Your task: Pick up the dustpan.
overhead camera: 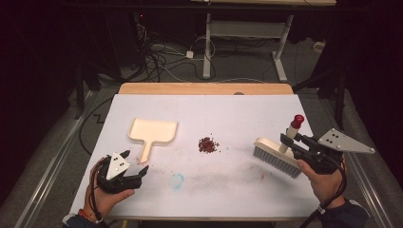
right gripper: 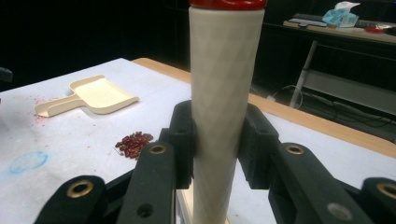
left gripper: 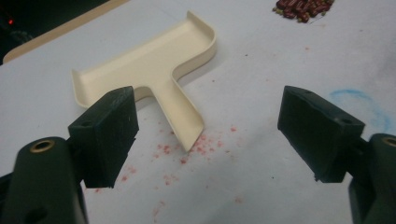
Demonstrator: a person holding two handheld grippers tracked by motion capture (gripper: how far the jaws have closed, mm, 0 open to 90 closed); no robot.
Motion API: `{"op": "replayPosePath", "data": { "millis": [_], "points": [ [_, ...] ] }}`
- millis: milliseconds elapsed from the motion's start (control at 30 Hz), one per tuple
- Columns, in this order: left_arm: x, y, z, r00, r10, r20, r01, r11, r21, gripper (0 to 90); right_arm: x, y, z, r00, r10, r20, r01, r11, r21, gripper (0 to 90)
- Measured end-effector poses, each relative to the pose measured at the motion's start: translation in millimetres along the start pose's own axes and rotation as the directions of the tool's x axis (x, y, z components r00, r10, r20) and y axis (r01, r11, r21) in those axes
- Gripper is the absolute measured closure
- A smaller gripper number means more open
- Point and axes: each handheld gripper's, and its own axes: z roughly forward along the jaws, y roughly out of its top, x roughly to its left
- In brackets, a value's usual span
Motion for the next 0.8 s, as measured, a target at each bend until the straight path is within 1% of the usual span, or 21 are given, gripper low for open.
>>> {"op": "replayPosePath", "data": {
  "millis": [33,67,100,133,167,233,267,367,400,467,500,533,567,633,667,700,733,800],
  "points": [
    [-1.1,0.7,0.6,0.9994,-0.035,-0.003,0.035,0.9991,0.025,20.0,0.1,-1.1,1.0,1.0000,0.003,-0.001,-0.003,1.000,0.005,69.8],
    [-1.6,1.8,1.6,0.9982,-0.058,-0.015,0.059,0.9969,0.052,20.5,0.3,-1.4,1.3,1.0000,0.006,-0.001,-0.006,1.000,0.007,69.8],
    [-1.6,1.8,1.6,0.9982,-0.058,-0.015,0.059,0.9969,0.052,21.9,0.3,-1.4,1.4,1.0000,0.005,-0.002,-0.005,1.000,0.010,69.8],
    [-0.9,5.0,4.0,0.9939,-0.109,-0.013,0.110,0.9893,0.095,22.2,0.3,-1.2,1.1,1.0000,0.004,-0.001,-0.004,1.000,0.010,69.8],
    [-0.9,5.0,4.0,0.9939,-0.109,-0.013,0.110,0.9893,0.095,22.2,0.0,-0.8,1.1,1.0000,-0.003,0.000,0.003,1.000,0.006,69.8],
    [1.3,9.2,8.7,0.9891,-0.144,-0.030,0.147,0.9798,0.135,22.3,0.1,-0.4,0.8,1.0000,-0.003,0.001,0.003,1.000,0.006,69.8],
    [3.1,11.0,12.1,0.9869,-0.160,-0.025,0.161,0.9767,0.141,22.5,0.1,-0.1,1.1,1.0000,0.005,0.004,-0.005,1.000,0.005,69.8],
    [11.4,15.6,28.4,0.9822,-0.186,-0.029,0.188,0.9623,0.197,23.4,-0.5,-0.3,2.2,0.9999,0.014,0.004,-0.014,1.000,0.008,69.8],
    [18.0,17.9,42.2,0.9795,-0.200,-0.027,0.200,0.9524,0.230,24.1,-0.1,0.0,2.1,0.9999,0.015,0.004,-0.015,1.000,0.009,69.8],
    [24.3,19.4,55.8,0.9750,-0.222,-0.018,0.219,0.9440,0.247,25.6,0.5,0.6,1.6,1.0000,0.004,0.003,-0.004,1.000,0.005,69.8],
    [27.1,20.4,62.6,0.9744,-0.224,-0.022,0.221,0.9390,0.263,26.1,1.0,0.9,1.4,1.0000,0.005,0.004,-0.005,1.000,0.003,69.8],
    [29.8,21.6,68.9,0.9735,-0.227,-0.028,0.226,0.9347,0.274,26.9,1.2,1.0,1.3,1.0000,0.007,0.003,-0.007,1.000,0.002,69.8],
    [29.8,21.6,68.9,0.9735,-0.227,-0.028,0.226,0.9347,0.274,27.6,0.9,0.9,1.3,1.0000,0.006,0.003,-0.006,1.000,0.001,69.8],
    [34.6,24.4,80.2,0.9710,-0.237,-0.028,0.235,0.9285,0.288,28.4,0.5,0.6,1.5,1.0000,0.007,0.002,-0.007,1.000,0.001,69.8],
    [37.2,25.9,91.6,0.9655,-0.259,-0.027,0.255,0.9170,0.307,29.2,0.3,-0.1,2.0,0.9999,0.016,0.002,-0.016,1.000,0.005,69.8],
    [37.2,25.9,91.6,0.9655,-0.259,-0.027,0.255,0.9170,0.307,30.1,-0.2,-0.4,2.3,0.9999,0.014,0.003,-0.014,1.000,0.007,69.8],
    [39.2,24.8,100.0,0.9573,-0.289,-0.015,0.279,0.9099,0.307,32.3,-0.7,-0.7,2.5,0.9999,0.010,0.003,-0.010,1.000,0.009,69.8],
    [40.0,25.3,101.6,0.9563,-0.292,-0.020,0.284,0.9106,0.300,32.5,-0.8,-0.9,2.6,0.9999,0.009,0.004,-0.009,1.000,0.009,69.8]
  ]
}}
